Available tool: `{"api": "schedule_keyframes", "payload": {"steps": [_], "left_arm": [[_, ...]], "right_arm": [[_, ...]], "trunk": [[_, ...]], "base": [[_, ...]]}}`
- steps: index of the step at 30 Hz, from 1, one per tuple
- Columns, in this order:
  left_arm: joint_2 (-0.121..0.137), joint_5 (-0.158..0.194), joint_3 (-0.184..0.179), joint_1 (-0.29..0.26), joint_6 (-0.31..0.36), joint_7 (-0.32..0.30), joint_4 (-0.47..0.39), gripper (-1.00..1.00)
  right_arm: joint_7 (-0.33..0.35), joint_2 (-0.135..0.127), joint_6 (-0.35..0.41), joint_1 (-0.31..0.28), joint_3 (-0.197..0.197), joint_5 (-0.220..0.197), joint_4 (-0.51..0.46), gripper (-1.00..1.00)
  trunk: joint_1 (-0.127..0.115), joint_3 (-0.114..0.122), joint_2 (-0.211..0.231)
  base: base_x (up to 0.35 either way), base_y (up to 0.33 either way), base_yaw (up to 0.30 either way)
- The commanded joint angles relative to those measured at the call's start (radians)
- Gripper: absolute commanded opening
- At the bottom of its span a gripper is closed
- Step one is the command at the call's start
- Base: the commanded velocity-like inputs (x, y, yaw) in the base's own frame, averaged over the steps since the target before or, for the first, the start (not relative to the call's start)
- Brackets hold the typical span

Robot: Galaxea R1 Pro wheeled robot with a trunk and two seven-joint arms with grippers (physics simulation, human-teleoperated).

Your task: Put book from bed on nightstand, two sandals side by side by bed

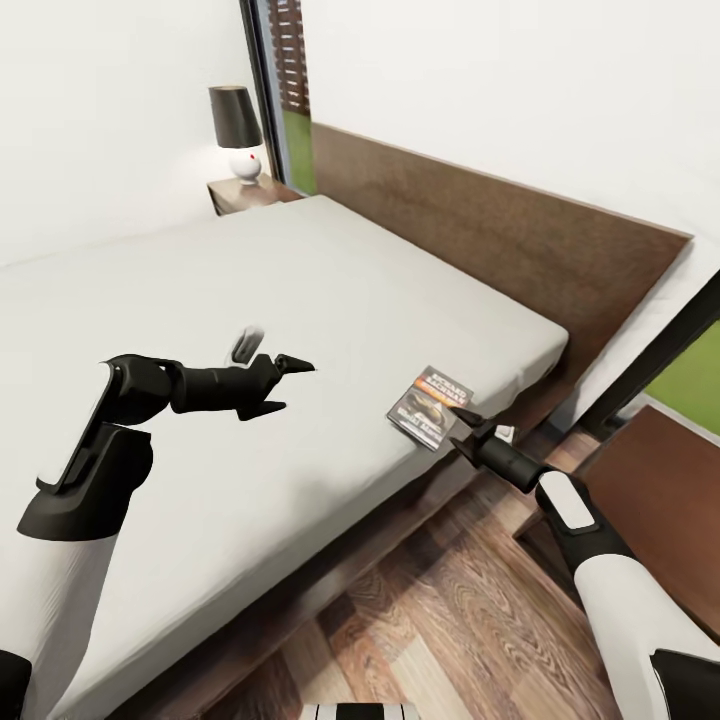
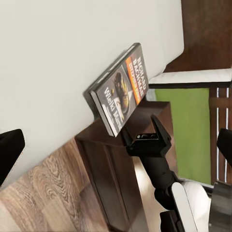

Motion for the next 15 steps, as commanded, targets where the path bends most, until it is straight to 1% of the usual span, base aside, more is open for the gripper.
{"api": "schedule_keyframes", "payload": {"steps": [1, 5, 11, 15], "left_arm": [[0.0, 0.009, -0.001, -0.001, 0.0, 0.01, 0.0, 1.0], [0.0, 0.009, -0.001, -0.001, 0.0, 0.01, 0.0, 1.0], [0.0, 0.009, -0.001, -0.001, 0.0, 0.01, 0.0, 1.0], [0.0, 0.009, 0.0, -0.001, 0.0, 0.01, 0.0, 1.0]], "right_arm": [[0.001, 0.001, 0.007, 0.0, -0.003, -0.001, -0.001, 1.0], [0.001, 0.001, 0.007, 0.0, -0.003, 0.001, -0.004, 1.0], [0.001, 0.002, 0.006, 0.0, -0.002, 0.004, -0.006, 1.0], [0.001, 0.002, 0.006, 0.001, -0.002, 0.005, -0.007, 1.0]], "trunk": [[0.0, 0.0, 0.0], [0.0, 0.0, 0.0], [0.0, 0.001, 0.0], [0.015, -0.012, -0.028]], "base": [[0.0, 0.0, 0.137], [0.0, 0.0, 0.101], [0.0, 0.0, 0.039], [0.0, 0.0, 0.01]]}}
